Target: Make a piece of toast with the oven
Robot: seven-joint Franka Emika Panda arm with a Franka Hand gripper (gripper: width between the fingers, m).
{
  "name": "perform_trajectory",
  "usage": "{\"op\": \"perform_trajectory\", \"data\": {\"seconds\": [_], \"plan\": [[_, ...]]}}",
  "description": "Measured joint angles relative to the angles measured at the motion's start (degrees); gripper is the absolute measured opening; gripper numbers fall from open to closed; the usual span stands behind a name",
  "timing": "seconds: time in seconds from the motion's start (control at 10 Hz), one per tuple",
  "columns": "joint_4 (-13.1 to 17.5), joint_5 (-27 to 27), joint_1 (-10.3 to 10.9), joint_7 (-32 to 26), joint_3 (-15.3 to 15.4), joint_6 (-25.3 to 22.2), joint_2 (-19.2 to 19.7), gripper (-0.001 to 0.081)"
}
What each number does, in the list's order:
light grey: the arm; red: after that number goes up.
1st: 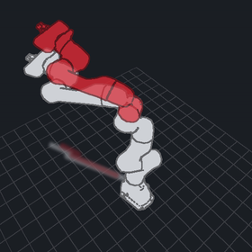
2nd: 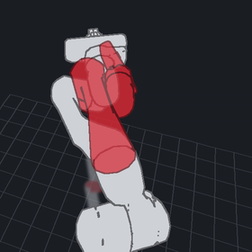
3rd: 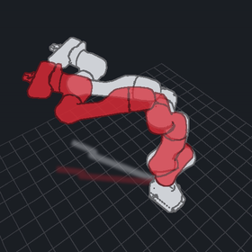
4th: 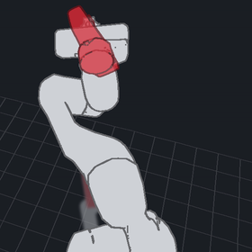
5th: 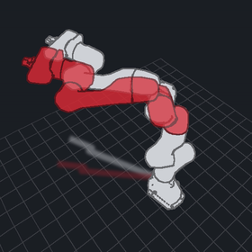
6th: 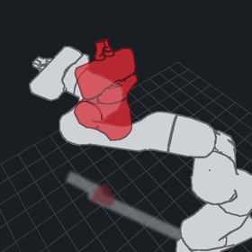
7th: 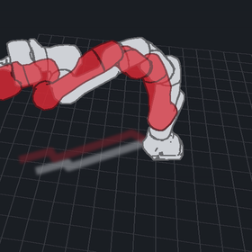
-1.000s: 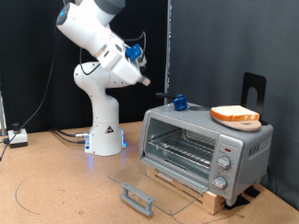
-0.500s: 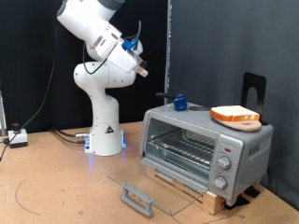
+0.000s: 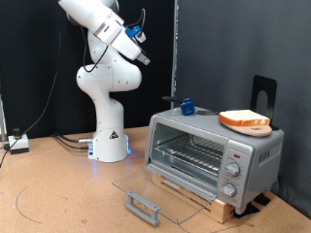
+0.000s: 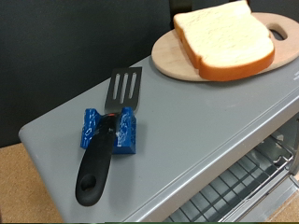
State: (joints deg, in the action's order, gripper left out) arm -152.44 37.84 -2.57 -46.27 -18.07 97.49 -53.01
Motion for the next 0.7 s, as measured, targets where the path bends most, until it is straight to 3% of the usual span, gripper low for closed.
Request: {"op": "perform_trajectory", "data": {"seconds": [0.1, 0.3, 0.5, 0.7], "plan": [[0.0, -1.9, 0.0, 0.1, 0.7, 0.0, 0.0, 0.0807], [2.2, -8.7, 0.0, 4.1, 4.4, -4.8, -0.1, 0.0807], [4.9, -9.8, 0.1, 8.2, 7.5, -8.3, -0.4, 0.0807], [5.5, -9.7, 0.1, 9.4, 8.0, -9.0, -0.4, 0.0807]]}}
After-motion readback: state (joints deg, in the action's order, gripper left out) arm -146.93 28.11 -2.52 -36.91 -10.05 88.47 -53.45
